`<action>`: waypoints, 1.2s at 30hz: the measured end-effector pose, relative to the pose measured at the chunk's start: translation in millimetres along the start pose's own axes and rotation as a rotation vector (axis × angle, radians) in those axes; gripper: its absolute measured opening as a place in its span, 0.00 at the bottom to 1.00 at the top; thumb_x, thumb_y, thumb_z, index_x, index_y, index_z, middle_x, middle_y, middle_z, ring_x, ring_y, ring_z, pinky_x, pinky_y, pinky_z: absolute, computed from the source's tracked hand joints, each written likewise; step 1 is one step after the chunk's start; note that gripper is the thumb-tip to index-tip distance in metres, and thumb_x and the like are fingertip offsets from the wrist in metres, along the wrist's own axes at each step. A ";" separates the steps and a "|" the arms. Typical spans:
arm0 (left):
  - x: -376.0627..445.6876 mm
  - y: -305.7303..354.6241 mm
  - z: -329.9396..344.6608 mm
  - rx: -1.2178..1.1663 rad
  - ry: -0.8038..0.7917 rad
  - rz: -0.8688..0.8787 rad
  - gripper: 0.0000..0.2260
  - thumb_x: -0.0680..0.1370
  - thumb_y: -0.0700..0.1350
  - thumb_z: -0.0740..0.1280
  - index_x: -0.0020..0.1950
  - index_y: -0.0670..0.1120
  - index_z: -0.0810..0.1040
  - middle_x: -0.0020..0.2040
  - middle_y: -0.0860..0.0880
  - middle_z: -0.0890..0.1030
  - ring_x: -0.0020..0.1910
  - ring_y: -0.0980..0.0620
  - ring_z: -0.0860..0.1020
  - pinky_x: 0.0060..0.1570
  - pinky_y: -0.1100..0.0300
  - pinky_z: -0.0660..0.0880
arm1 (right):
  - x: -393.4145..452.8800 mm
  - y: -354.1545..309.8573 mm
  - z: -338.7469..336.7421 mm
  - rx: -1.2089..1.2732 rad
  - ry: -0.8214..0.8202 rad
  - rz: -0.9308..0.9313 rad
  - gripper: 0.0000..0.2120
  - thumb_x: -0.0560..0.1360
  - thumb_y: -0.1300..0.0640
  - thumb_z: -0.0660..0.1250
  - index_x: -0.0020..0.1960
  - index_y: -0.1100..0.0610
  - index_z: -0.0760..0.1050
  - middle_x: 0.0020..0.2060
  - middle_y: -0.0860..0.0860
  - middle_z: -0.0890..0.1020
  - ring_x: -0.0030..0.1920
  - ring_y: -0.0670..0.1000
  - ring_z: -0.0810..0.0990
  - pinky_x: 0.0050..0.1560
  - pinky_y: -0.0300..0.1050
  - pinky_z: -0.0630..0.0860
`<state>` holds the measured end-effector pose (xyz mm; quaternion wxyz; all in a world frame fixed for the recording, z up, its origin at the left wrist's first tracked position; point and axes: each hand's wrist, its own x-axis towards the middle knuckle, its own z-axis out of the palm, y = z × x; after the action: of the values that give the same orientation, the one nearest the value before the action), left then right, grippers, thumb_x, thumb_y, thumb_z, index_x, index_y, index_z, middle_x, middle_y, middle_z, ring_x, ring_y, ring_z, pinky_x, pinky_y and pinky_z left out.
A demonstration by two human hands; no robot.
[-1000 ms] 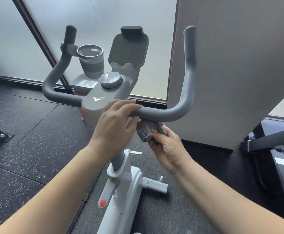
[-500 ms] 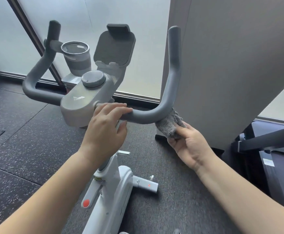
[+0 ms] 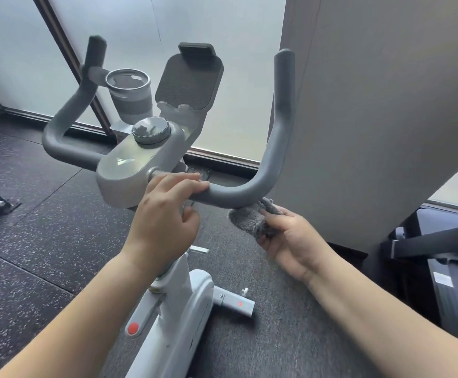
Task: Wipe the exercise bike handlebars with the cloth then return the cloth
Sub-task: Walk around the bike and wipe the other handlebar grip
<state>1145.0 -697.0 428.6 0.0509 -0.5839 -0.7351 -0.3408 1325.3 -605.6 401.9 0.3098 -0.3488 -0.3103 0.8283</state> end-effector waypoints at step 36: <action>72.9 84.3 62.3 -0.117 0.051 0.011 0.15 0.72 0.46 0.65 0.57 0.52 0.80 0.60 0.56 0.78 0.59 0.52 0.75 0.61 0.48 0.71 | 62.1 -99.2 -36.3 -0.140 -0.009 -0.255 0.14 0.77 0.67 0.63 0.59 0.54 0.70 0.42 0.50 0.79 0.38 0.47 0.77 0.35 0.36 0.74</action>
<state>1217.6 -594.7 452.9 0.0372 -0.5811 -0.7092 -0.3975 1347.5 -488.4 429.9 0.3862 -0.3234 -0.4104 0.7601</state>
